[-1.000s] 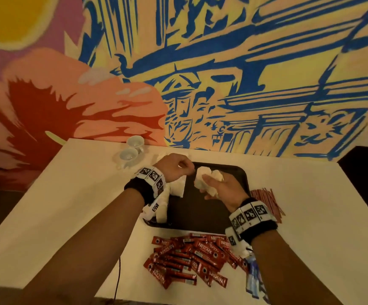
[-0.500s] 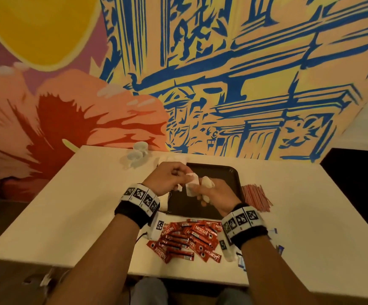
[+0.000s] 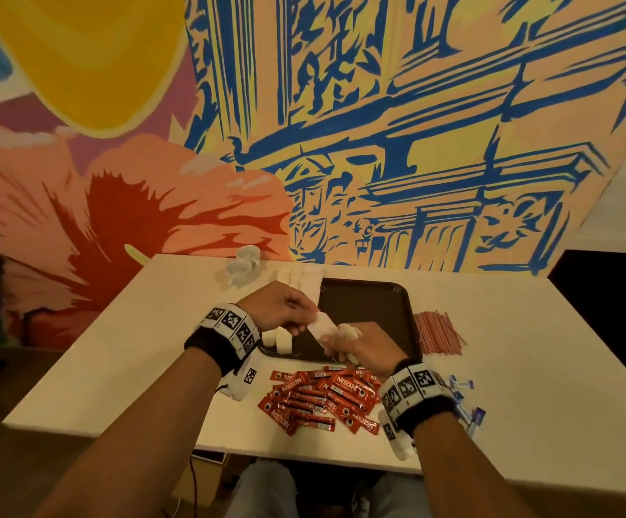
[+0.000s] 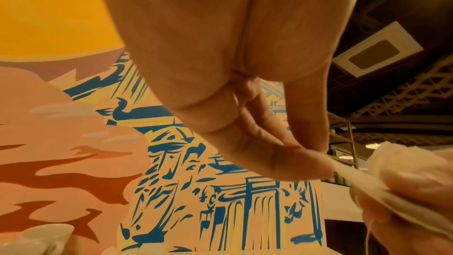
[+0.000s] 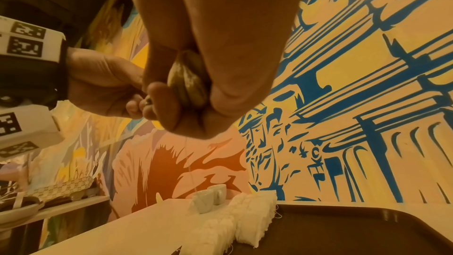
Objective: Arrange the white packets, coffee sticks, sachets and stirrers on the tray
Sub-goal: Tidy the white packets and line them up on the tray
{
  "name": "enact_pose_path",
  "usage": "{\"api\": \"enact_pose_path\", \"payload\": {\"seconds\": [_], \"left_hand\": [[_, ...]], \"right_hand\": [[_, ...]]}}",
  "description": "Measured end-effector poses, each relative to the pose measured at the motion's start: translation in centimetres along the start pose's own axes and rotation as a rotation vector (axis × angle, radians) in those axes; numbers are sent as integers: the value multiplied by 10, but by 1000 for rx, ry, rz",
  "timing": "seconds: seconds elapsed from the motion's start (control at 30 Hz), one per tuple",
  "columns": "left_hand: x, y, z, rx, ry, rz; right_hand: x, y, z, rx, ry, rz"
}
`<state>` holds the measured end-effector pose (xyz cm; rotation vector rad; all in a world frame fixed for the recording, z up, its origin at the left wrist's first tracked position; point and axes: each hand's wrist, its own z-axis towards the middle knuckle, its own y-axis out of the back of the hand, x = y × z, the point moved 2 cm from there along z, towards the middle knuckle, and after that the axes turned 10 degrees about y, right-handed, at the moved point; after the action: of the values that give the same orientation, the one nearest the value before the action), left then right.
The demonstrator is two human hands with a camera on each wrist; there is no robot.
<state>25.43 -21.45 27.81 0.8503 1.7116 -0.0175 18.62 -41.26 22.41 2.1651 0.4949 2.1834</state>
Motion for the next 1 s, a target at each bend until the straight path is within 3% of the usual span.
{"api": "enact_pose_path", "payload": {"seconds": [0.27, 0.43, 0.53, 0.63, 1.0], "left_hand": [[-13, 0, 19, -99, -59, 236], [-14, 11, 46, -294, -116, 471], [-14, 30, 73, -421, -103, 523], [-10, 43, 103, -479, -58, 597], [60, 29, 222, -195, 158, 822]], "right_hand": [[-2, 10, 16, -37, -34, -40], [-11, 14, 39, -106, -131, 106], [-20, 23, 53, -228, -246, 205], [-28, 30, 66, -257, -300, 219], [-61, 31, 101, -192, -444, 402]]}}
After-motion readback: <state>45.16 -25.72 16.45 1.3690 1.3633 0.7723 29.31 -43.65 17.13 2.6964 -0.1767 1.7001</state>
